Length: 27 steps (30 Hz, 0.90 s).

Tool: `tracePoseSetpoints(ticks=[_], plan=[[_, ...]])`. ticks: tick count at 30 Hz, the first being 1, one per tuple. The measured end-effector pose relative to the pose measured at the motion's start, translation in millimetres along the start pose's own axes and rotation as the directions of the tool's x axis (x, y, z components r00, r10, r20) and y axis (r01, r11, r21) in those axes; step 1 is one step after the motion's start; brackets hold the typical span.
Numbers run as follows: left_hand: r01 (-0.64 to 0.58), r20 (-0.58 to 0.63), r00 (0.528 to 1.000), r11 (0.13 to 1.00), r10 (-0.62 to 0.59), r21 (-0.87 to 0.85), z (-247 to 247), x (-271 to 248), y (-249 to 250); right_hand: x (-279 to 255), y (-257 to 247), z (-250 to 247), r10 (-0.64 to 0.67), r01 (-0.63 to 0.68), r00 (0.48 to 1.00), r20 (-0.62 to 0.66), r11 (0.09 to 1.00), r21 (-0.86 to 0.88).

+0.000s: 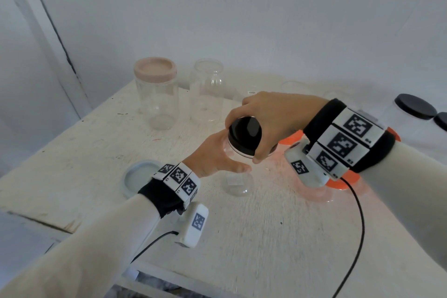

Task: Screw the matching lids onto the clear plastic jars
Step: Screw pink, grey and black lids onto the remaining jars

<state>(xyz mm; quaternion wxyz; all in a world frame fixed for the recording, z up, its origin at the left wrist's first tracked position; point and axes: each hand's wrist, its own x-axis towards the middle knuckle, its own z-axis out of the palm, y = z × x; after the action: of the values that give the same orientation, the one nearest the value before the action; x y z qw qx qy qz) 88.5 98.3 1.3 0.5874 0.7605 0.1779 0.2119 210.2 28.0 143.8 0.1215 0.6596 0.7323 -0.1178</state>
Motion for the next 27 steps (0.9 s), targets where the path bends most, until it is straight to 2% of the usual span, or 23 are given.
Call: tracePoseSetpoints(ticks=[7, 10, 13, 15, 19, 23, 27], plan=[[0.005, -0.012, 1.000, 1.000, -0.006, -0.020, 3, -3, 4, -1, -6, 4, 0.098, -0.096, 0.994, -0.046, 0.994, 0.057], [-0.005, -0.051, 0.999, 1.000, 0.004, -0.017, 7, -5, 4, -5, -8, 8, 0.160, -0.146, 0.979, -0.126, 0.983, 0.113], [-0.020, -0.087, 0.996, 1.000, 0.018, -0.022, 10, -7, 3, -9, -12, 15, 0.216, -0.200, 0.957, -0.196, 0.975, 0.097], [-0.019, -0.086, 0.996, 1.000, 0.018, -0.017, 10, -8, 4, -9, -15, 13, 0.229, -0.224, 0.960, -0.161, 0.974, 0.045], [0.003, -0.072, 0.997, 1.000, -0.003, 0.013, 9, -9, 7, -9, -11, 6, 0.222, -0.222, 0.975, -0.020, 0.958, -0.180], [0.016, -0.065, 0.998, 0.998, -0.013, 0.056, 8, -9, 9, -10, -7, -4, 0.114, -0.109, 0.984, 0.141, 0.993, -0.039], [0.019, -0.061, 0.998, 0.998, -0.014, 0.067, 7, -8, 7, -7, -2, -3, 0.063, -0.062, 0.992, 0.110, 0.998, -0.011]])
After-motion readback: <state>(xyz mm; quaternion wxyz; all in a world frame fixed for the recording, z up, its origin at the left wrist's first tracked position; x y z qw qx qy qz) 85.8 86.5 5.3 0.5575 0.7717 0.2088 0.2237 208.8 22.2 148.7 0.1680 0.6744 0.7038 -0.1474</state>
